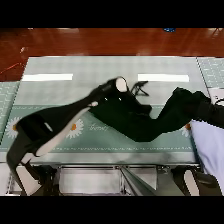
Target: Fold the shirts.
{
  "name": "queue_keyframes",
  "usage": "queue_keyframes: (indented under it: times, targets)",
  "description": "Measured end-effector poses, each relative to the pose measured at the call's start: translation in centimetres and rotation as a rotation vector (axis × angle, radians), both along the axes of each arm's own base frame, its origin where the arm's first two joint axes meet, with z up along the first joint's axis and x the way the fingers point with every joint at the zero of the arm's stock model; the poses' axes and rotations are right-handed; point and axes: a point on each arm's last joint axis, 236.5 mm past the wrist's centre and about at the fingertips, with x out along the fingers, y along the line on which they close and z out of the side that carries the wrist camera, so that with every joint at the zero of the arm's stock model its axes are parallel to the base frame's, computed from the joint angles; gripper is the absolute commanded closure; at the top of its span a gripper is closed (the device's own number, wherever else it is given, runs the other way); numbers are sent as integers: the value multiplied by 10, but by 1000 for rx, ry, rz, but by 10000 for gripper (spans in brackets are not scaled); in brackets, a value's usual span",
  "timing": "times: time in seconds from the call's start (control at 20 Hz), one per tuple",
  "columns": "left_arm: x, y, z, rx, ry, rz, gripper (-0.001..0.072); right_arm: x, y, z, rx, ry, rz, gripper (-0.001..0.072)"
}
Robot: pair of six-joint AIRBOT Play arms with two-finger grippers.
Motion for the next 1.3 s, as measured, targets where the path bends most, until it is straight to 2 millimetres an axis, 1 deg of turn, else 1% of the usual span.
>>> queue_keyframes:
  times: [0.05,0.15,0.2,0.25,0.3,0.35,0.45,0.5,0.55,0.65,0.75,0.8,0.85,0.9,0.95,1.0,1.05,1.15,1.2,1.25,1.3]
  targets:
    - [18,17,15,-4,-28,29,684,2,8,0,20,3,25,691]
    - [54,62,52,-2,-111,101,684,11,30,-1,58,10,82,691]
    - [69,87,68,11,-162,139,684,17,44,-3,76,16,117,691]
    - [81,116,84,33,-216,181,684,25,61,-5,93,23,153,691]
    - [88,145,97,56,-261,223,684,33,78,-8,102,33,189,690]
    - [92,176,106,85,-299,268,684,45,99,-12,107,45,226,691]
    - [88,239,120,136,-357,377,684,66,143,-24,111,81,299,690]
    - [82,264,123,153,-374,426,684,76,164,-32,106,101,333,690]
    - [71,289,123,172,-387,472,684,86,186,-44,100,125,367,690]
    - [50,327,122,193,-416,562,684,103,227,-70,91,177,422,690]
    - [27,351,116,207,-433,626,684,116,260,-98,94,226,455,690]
    - [16,359,112,211,-438,648,684,122,273,-112,95,250,465,657]
    - [7,364,108,215,-439,663,684,126,283,-124,99,270,470,628]
    - [0,367,103,217,-438,673,684,131,290,-134,105,285,468,628]
    - [-6,369,98,220,-435,680,684,136,296,-142,112,294,461,598]
    - [-9,371,93,222,-435,692,684,140,300,-148,118,299,454,432]
    - [-12,372,87,225,-425,698,684,145,303,-151,126,297,442,302]
    - [-13,374,80,221,-422,716,684,150,306,-154,138,300,432,305]
    - [-12,373,79,214,-423,726,684,151,304,-151,148,304,433,305]
    - [-9,374,79,206,-430,741,684,153,298,-146,156,310,437,305]
    - [-4,378,83,201,-445,763,684,162,286,-136,166,298,422,305]
